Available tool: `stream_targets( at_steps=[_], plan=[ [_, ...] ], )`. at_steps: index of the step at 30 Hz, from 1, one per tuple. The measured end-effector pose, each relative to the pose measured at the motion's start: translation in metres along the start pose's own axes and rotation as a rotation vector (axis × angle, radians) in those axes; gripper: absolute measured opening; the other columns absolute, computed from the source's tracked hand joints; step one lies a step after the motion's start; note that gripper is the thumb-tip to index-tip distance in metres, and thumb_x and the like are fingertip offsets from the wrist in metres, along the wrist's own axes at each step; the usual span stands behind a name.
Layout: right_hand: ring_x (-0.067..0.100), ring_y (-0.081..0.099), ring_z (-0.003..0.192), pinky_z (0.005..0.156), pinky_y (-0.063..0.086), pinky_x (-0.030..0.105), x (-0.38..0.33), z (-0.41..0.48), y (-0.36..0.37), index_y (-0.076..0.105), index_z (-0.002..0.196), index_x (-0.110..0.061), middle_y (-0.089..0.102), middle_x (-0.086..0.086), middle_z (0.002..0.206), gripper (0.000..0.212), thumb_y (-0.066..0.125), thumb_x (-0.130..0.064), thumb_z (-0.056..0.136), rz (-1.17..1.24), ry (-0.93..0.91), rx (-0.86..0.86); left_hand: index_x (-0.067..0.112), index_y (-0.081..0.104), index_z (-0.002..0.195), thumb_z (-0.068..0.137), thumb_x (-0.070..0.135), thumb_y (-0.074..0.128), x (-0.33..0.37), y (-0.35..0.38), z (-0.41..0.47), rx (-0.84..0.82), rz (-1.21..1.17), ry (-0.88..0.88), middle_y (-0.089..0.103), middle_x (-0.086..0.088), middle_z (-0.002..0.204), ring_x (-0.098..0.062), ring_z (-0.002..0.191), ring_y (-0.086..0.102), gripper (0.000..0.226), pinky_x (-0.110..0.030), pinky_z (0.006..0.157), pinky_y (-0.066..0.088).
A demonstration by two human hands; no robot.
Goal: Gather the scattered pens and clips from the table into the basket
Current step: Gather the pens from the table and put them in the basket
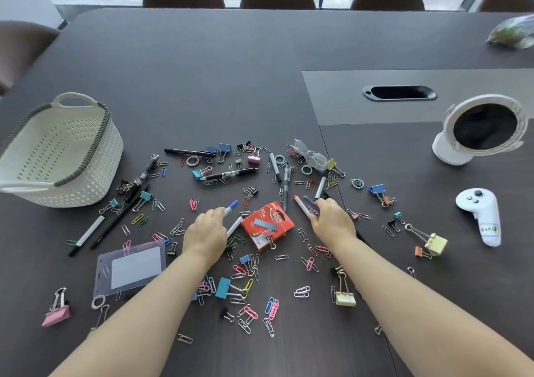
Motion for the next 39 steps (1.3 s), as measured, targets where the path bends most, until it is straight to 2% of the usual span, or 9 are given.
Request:
stream_targets(
  at_steps=[2,6,14,19,24,26,32,36,39],
  plan=[
    [0.032,0.055,0.108,0.085,0.045,0.039,-0.007,0.01,0.0,0.053,0.112,-0.009,0.054,0.01,0.119,0.027,0.051,-0.026,0.091,-0.02,-0.025,-0.01,0.01,0.044,0.116,0.094,0.019,0.035,0.006,-0.005,-0.004,0.053,0.023,0.023,0.055,-0.009,0.105,-0.032,0.092,0.056,0.025,-0.038,0.068,0.041],
    [0.032,0.055,0.11,0.082,0.047,0.039,-0.01,0.022,0.008,0.055,0.107,-0.009,0.059,0.011,0.116,0.023,0.055,-0.023,0.089,-0.105,-0.023,-0.004,0.014,0.042,0.103,0.092,0.048,0.04,0.003,0.001,-0.005,0.032,0.159,0.049,0.059,-0.002,0.095,-0.028,0.087,0.063,0.035,-0.031,0.061,0.04],
    [0.031,0.05,0.11,0.087,0.043,0.036,-0.018,0.019,0.015,0.057,0.109,-0.004,0.058,0.013,0.113,0.028,0.052,-0.018,0.086,-0.077,-0.168,0.136,0.016,0.055,0.099,0.094,0.043,0.04,-0.006,0.012,0.004,0.091,0.218,0.2,0.057,-0.002,0.101,-0.023,0.09,0.06,0.031,-0.032,0.071,0.047],
    [0.035,0.059,0.098,0.074,0.043,0.036,0.005,0.006,0.012,0.046,0.11,-0.007,0.054,0.012,0.116,0.026,0.048,-0.018,0.087,-0.088,-0.147,0.292,0.011,0.05,0.104,0.099,0.037,0.028,0.002,0.019,0.004,0.189,0.22,0.235,0.055,-0.007,0.11,-0.029,0.101,0.059,0.035,-0.038,0.078,0.045],
    [0.032,0.059,0.098,0.074,0.045,0.035,0.064,0.005,-0.003,0.052,0.112,-0.007,0.056,0.014,0.113,0.03,0.05,-0.029,0.092,-0.183,0.05,0.418,0.016,0.051,0.09,0.094,0.053,0.028,0.008,0.014,-0.008,0.317,0.155,0.195,0.06,-0.004,0.093,-0.026,0.088,0.06,0.043,-0.032,0.07,0.043],
    [0.031,0.06,0.096,0.074,0.046,0.036,0.076,-0.002,0.001,0.055,0.112,-0.006,0.057,0.015,0.112,0.026,0.049,-0.022,0.093,-0.229,0.087,0.413,0.014,0.049,0.09,0.091,0.054,0.037,0.009,0.018,-0.013,0.312,0.217,0.168,0.059,-0.003,0.089,-0.023,0.081,0.057,0.042,-0.031,0.066,0.043],
    [0.027,0.059,0.094,0.068,0.042,0.032,0.059,-0.031,0.007,0.055,0.108,-0.006,0.062,0.011,0.108,0.024,0.038,-0.004,0.092,-0.264,0.042,0.377,0.008,0.051,0.112,0.094,0.043,0.04,0.005,0.025,-0.025,0.224,0.273,0.038,0.061,-0.011,0.114,-0.027,0.103,0.059,0.041,-0.032,0.072,0.042],
    [0.026,0.054,0.083,0.066,0.043,0.033,0.046,-0.05,0.003,0.052,0.1,-0.007,0.063,0.013,0.097,0.025,0.032,0.003,0.089,-0.201,-0.094,0.46,0.004,0.045,0.109,0.098,0.036,0.03,0.005,0.017,-0.038,0.314,0.139,0.042,0.06,-0.014,0.105,-0.029,0.091,0.061,0.037,-0.035,0.073,0.05],
    [0.024,0.049,0.078,0.065,0.04,0.032,0.055,-0.058,-0.001,0.05,0.095,-0.008,0.062,0.013,0.092,0.015,0.035,-0.005,0.094,-0.144,-0.157,0.47,0.006,0.042,0.109,0.1,0.027,0.023,0.012,0.013,-0.042,0.364,0.002,0.103,0.062,-0.012,0.088,-0.026,0.077,0.063,0.029,-0.037,0.068,0.052]
  ],
)
Point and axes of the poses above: each hand's wrist, its own z-axis towards the middle knuckle, its own y-axis out of the palm, x = y × z, the point moved 8 cm from there along z, towards the middle knuckle
